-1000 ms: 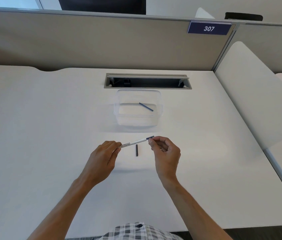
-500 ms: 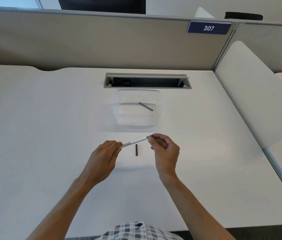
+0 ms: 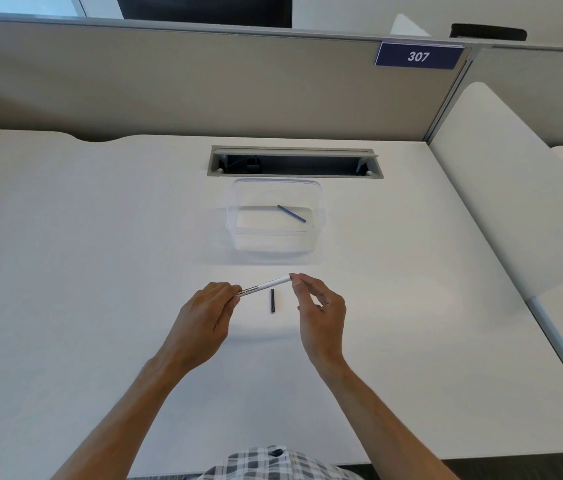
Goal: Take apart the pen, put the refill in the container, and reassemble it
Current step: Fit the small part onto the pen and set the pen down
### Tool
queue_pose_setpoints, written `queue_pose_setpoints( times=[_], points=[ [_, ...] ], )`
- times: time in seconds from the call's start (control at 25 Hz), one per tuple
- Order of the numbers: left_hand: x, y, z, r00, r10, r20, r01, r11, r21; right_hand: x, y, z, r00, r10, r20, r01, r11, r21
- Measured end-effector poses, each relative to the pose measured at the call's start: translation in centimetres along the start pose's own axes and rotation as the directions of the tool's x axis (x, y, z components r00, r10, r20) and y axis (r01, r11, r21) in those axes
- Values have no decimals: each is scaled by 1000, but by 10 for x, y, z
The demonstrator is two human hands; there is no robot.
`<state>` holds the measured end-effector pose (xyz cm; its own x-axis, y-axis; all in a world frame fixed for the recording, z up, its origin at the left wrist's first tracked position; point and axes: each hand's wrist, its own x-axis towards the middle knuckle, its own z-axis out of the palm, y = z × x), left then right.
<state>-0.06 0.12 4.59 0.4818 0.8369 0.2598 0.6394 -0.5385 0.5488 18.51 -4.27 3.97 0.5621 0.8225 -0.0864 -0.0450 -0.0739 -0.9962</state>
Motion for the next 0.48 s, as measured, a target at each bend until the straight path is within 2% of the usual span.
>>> queue_pose_setpoints(
  times=[0.16, 0.28, 0.48],
  points=[
    [-1, -4, -2, 1000, -13, -3, 13, 1000, 8, 2, 12, 0, 996, -94, 10, 94, 993, -72],
    [0, -7, -3, 1000, -30, -6, 30, 999, 27, 5, 31, 1, 995, -91, 39, 98, 964, -246],
    [-1, -9, -5, 1000, -31, -5, 31, 999, 44, 10, 57, 7, 991, -38, 132, 112, 775, -621]
  ],
)
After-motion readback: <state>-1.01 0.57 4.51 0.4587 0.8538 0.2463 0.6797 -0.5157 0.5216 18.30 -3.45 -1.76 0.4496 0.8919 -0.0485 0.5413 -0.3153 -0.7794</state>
